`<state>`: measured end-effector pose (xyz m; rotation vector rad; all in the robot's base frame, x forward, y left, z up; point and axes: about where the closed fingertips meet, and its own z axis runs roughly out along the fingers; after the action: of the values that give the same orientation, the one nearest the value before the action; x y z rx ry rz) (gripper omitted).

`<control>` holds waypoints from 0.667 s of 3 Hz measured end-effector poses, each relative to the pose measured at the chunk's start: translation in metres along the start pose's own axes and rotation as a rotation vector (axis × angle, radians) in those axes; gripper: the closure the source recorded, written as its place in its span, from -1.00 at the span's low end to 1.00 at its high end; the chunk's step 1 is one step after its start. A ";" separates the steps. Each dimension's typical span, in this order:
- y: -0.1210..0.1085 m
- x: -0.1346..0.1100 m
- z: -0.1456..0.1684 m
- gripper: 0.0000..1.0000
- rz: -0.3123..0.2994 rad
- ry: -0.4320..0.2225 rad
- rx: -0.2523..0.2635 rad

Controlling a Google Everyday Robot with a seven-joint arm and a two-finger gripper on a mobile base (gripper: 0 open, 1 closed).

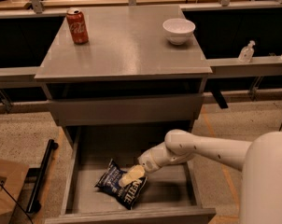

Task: Pick blue chip bag from middle drawer and place on counter

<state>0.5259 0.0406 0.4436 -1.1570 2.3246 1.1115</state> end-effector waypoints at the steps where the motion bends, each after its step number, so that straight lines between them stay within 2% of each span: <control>1: -0.004 0.005 0.042 -1.00 0.001 -0.047 -0.044; 2: -0.004 0.013 0.083 -1.00 0.017 -0.067 -0.098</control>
Offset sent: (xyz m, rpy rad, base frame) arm -0.0164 0.0861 -0.1031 0.1719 0.0814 0.0211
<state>0.5164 0.0953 0.3799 -1.1184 2.2559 1.2637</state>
